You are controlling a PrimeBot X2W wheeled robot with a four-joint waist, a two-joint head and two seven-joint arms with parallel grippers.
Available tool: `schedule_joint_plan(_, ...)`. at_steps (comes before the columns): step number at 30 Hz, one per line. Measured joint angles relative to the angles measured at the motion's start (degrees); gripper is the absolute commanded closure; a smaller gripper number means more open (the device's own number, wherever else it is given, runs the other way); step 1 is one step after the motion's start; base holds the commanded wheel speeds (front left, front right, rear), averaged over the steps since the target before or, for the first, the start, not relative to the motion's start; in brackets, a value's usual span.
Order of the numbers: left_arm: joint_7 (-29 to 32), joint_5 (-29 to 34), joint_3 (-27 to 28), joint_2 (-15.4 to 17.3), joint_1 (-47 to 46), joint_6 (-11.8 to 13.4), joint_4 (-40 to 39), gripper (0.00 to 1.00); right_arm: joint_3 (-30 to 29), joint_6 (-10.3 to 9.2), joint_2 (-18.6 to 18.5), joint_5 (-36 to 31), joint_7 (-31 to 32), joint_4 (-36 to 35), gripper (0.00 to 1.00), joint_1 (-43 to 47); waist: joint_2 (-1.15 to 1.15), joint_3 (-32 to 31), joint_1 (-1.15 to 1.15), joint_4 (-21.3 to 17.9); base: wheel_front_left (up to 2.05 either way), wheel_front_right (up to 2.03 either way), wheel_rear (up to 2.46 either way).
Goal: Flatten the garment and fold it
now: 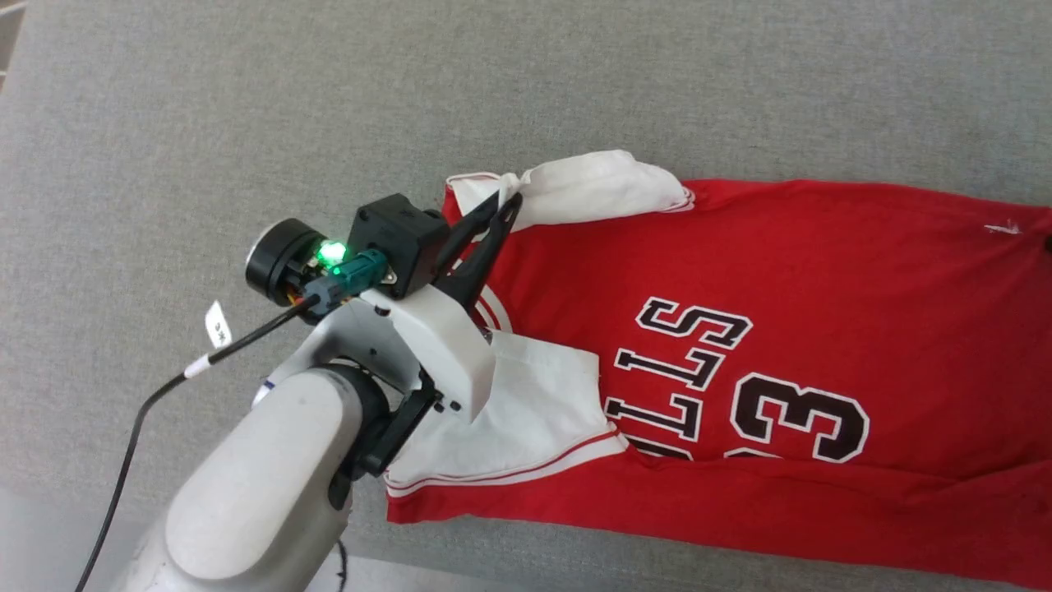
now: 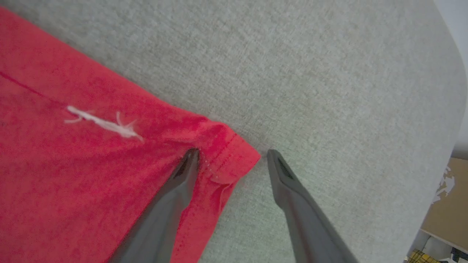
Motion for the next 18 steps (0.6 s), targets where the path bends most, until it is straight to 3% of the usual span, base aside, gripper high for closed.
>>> schedule_joint_plan(1,-0.3,0.0,-0.1,-0.2,0.0,0.0,0.3,1.00,0.7,0.00,-0.4,0.6,-0.4,0.1,1.00,-0.2,0.00,0.2,0.00,0.2,0.00,0.00,0.00)
schedule_joint_plan(5,-1.5,-0.2,0.3,-0.5,0.2,0.5,1.5,1.00,2.4,0.00,-0.4,1.4,-4.4,1.1,1.00,-0.7,0.00,0.3,0.01,0.3,0.00,0.00,0.00)
schedule_joint_plan(14,-4.8,-2.7,3.9,1.1,6.0,3.2,2.8,1.00,2.3,0.04,4.7,0.2,-19.1,6.4,1.00,0.3,0.00,-4.5,0.02,-1.0,0.00,0.00,0.00)
schedule_joint_plan(18,-5.4,-3.9,5.0,1.9,9.3,4.1,2.1,1.00,-0.7,0.08,5.9,-0.7,-24.1,6.7,1.00,2.5,0.00,-8.0,0.02,-2.0,0.00,0.00,0.00)
